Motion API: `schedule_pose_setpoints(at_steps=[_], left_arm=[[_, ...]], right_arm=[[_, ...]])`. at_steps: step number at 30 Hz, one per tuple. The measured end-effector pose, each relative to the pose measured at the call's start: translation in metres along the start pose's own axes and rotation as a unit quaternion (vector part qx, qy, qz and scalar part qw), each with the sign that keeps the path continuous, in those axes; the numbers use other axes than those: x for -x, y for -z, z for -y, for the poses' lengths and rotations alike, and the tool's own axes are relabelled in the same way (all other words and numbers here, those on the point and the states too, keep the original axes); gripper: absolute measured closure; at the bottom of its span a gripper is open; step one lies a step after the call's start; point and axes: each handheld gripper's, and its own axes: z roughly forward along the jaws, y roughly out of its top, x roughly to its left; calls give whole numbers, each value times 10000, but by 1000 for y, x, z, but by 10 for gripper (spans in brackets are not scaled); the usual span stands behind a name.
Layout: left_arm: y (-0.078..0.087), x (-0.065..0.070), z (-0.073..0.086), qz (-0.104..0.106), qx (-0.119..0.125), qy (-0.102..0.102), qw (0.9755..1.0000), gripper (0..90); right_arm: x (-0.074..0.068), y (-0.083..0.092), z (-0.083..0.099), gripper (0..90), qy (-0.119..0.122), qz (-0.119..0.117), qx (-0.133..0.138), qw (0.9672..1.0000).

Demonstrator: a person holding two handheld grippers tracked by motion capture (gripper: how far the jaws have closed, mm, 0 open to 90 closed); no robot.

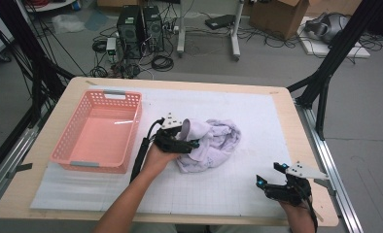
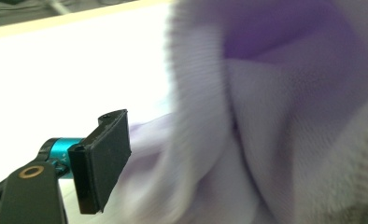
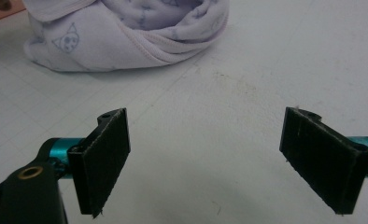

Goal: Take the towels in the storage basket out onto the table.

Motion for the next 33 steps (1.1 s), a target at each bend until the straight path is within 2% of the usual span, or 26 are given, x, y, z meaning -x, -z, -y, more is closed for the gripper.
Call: schedule_pose_setpoints(at_steps=[3, 5, 7, 12, 17, 22, 33], left_arm=[[15, -5, -1, -84, 124, 78, 9999, 184], [27, -6, 4, -150, 302, 95, 9994, 184], [37, -8, 11, -185, 347, 122, 9992, 184], [61, -10, 29, -210, 530, 208, 9982, 185], [82, -11, 40, -104, 742, 291, 9968, 201], [92, -9, 45, -88, 932, 284, 9952, 200], [87, -4, 50, -89, 874, 241, 9958, 200]], right_arm=[[-1, -1, 0, 148, 2, -4, -7, 10000], [-1, -1, 0, 148, 0, -8, -5, 10000], [-1, -1, 0, 148, -2, 5, -9, 10000], [0, -2, 0, 148, -40, 28, 12, 10000], [0, -2, -2, 148, -65, 44, 16, 10000], [1, -4, -1, 148, -78, 66, -19, 9999], [2, -1, 0, 148, -77, 110, -23, 9999]])
